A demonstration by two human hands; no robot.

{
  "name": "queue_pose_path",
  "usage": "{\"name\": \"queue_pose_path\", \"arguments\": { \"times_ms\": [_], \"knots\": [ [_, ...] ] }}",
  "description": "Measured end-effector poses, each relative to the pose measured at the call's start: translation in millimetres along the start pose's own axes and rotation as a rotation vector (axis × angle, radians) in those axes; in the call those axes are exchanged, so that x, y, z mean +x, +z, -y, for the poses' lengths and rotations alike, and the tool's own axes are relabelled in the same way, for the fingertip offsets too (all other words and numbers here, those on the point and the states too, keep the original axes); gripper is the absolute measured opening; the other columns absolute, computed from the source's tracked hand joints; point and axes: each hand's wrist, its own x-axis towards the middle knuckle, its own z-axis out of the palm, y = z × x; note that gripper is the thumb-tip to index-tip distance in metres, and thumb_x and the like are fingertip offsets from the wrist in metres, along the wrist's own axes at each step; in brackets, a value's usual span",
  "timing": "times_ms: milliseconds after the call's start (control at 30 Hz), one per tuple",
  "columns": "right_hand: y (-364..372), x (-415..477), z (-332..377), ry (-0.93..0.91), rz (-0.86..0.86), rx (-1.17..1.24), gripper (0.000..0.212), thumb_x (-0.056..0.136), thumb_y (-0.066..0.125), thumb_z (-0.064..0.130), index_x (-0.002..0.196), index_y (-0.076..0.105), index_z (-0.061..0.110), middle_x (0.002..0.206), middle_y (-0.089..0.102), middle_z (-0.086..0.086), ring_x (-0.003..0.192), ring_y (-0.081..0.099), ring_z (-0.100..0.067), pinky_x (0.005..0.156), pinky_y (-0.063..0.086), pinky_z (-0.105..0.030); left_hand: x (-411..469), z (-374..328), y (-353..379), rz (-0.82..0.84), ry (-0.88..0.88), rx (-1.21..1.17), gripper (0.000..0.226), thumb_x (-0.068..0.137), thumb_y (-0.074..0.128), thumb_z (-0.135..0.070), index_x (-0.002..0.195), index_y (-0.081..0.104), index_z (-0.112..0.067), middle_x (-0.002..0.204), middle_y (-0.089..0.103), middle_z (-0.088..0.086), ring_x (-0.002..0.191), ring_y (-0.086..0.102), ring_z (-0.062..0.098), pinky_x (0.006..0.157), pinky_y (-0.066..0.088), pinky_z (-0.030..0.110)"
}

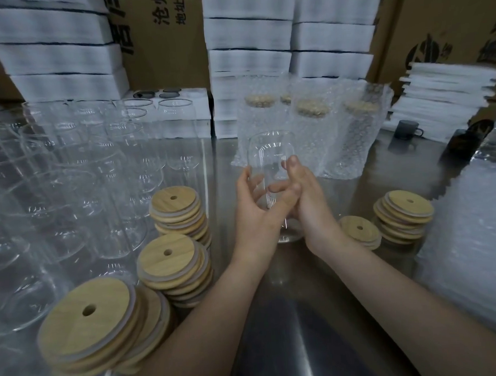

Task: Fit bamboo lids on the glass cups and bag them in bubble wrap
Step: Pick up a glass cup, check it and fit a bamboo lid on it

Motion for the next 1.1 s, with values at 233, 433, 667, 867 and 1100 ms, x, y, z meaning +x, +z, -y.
{"name": "queue_pose_path", "arguments": {
  "times_ms": [233, 433, 667, 867, 1100],
  "knots": [
    [2.4, 6.4, 0.4, 0.05, -0.089, 0.005, 0.048, 0.102, 0.024, 0.057, 0.115, 0.054, 0.021, 0.108, 0.068, -0.022, 0.087, 0.068, -0.033, 0.074, 0.053, -0.046, 2.3, 0.3, -4.1, -0.051, -0.025, -0.09, 0.075, 0.079, 0.08, -0.018, 0.143, 0.042, -0.015, 0.13, 0.058, 0.007, 0.107, 0.066, 0.011, 0.071, 0.053, 0.014],
    [-11.5, 9.8, -0.9, 0.141, -0.129, 0.089, 0.028, 0.105, 0.04, 0.032, 0.096, 0.062, 0.016, 0.063, 0.058, 0.002, 0.044, 0.052, -0.012, 0.042, 0.04, -0.022, 0.3, -7.1, -6.9, 0.03, -0.089, -0.314, 0.054, 0.078, 0.065, -0.031, 0.124, 0.059, -0.004, 0.11, 0.071, 0.01, 0.104, 0.068, 0.023, 0.094, 0.053, 0.038],
    [-14.1, 7.7, 3.3, 0.385, 0.114, 0.365, 0.047, 0.101, 0.041, 0.048, 0.111, 0.068, 0.011, 0.092, 0.071, -0.008, 0.081, 0.068, -0.023, 0.077, 0.054, -0.037, -2.8, -13.6, -2.2, 0.079, -0.163, -0.301, 0.066, 0.089, 0.048, -0.049, 0.138, 0.049, -0.005, 0.13, 0.06, 0.022, 0.119, 0.059, 0.036, 0.102, 0.048, 0.045],
    [-23.1, 9.3, 5.7, 0.35, 0.264, 0.353, 0.063, 0.099, 0.024, 0.063, 0.137, 0.048, 0.019, 0.118, 0.07, -0.016, 0.108, 0.068, -0.035, 0.091, 0.054, -0.056, -0.4, -8.8, -4.6, -0.025, 0.015, -0.218, 0.038, 0.101, 0.046, -0.021, 0.138, 0.05, -0.029, 0.133, 0.06, -0.004, 0.118, 0.062, 0.015, 0.096, 0.053, 0.036],
    [-8.1, 4.9, 5.9, 0.114, 0.087, 0.025, 0.054, 0.082, 0.047, 0.064, 0.117, 0.056, 0.024, 0.102, 0.067, -0.006, 0.085, 0.066, -0.025, 0.071, 0.056, -0.042, -6.7, -6.3, 6.5, 0.007, -0.078, -0.114, 0.08, 0.079, 0.061, -0.051, 0.149, 0.032, -0.023, 0.147, 0.047, 0.004, 0.128, 0.054, 0.02, 0.105, 0.045, 0.048]
  ]
}}
